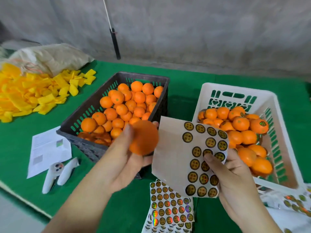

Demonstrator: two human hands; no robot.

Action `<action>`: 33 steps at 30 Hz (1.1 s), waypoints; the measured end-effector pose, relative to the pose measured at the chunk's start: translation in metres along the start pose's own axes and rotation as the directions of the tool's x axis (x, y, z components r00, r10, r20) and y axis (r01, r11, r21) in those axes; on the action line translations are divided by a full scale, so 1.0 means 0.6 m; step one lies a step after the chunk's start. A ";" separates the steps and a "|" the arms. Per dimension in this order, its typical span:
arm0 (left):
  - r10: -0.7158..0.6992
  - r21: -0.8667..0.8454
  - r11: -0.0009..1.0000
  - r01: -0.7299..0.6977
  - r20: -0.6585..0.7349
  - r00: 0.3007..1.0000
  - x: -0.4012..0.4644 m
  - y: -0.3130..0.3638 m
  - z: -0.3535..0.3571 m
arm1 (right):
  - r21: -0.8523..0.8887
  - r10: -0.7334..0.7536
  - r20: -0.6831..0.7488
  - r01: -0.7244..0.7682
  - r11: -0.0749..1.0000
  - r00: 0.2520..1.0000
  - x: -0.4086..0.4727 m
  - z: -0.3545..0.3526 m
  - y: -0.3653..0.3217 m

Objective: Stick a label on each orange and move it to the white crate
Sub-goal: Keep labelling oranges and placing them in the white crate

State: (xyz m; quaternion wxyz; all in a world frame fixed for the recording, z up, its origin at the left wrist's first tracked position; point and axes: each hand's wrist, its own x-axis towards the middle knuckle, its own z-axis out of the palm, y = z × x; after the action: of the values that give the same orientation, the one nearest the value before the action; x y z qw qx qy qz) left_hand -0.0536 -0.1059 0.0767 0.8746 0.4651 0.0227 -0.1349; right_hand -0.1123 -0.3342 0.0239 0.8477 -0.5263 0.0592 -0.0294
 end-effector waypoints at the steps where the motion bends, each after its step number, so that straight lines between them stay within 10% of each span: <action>1: 0.053 -0.006 0.999 -0.053 -0.039 0.998 -0.014 -0.013 0.016 | -0.041 -0.031 0.005 0.031 0.999 1.000 -0.006 0.003 -0.002; 5: 0.039 0.182 0.982 -0.038 -0.002 0.999 -0.086 -0.042 0.042 | -0.426 -0.286 -0.096 0.220 0.877 0.953 -0.038 0.015 -0.005; 8: 0.113 0.403 0.909 -0.107 0.010 0.994 -0.127 -0.052 0.041 | -0.855 -0.641 0.235 0.469 0.221 0.730 -0.060 0.017 -0.020; 10: 0.133 0.479 0.864 -0.156 0.082 0.988 -0.138 -0.052 0.044 | -0.801 -0.584 0.472 0.598 0.027 0.660 -0.068 0.017 -0.033; 19: 0.155 0.531 0.805 -0.267 0.247 0.957 -0.164 -0.044 0.043 | -0.595 -0.229 0.321 0.384 0.706 0.919 -0.079 0.025 -0.075; 29: 0.131 0.506 0.817 -0.277 0.304 0.943 -0.157 -0.053 0.042 | -0.120 0.142 0.134 -0.127 0.985 0.981 -0.062 0.011 -0.064; 33: 0.144 0.505 0.821 -0.266 0.268 0.953 -0.151 -0.057 0.037 | -0.527 -0.481 -0.083 0.372 0.764 0.873 -0.074 0.012 -0.073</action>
State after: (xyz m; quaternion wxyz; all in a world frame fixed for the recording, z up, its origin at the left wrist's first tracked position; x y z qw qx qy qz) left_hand -0.1514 -0.1231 0.0767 0.7165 0.6724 -0.1622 -0.0908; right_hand -0.1546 -0.3424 0.0691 0.6432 -0.7187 0.0332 -0.2622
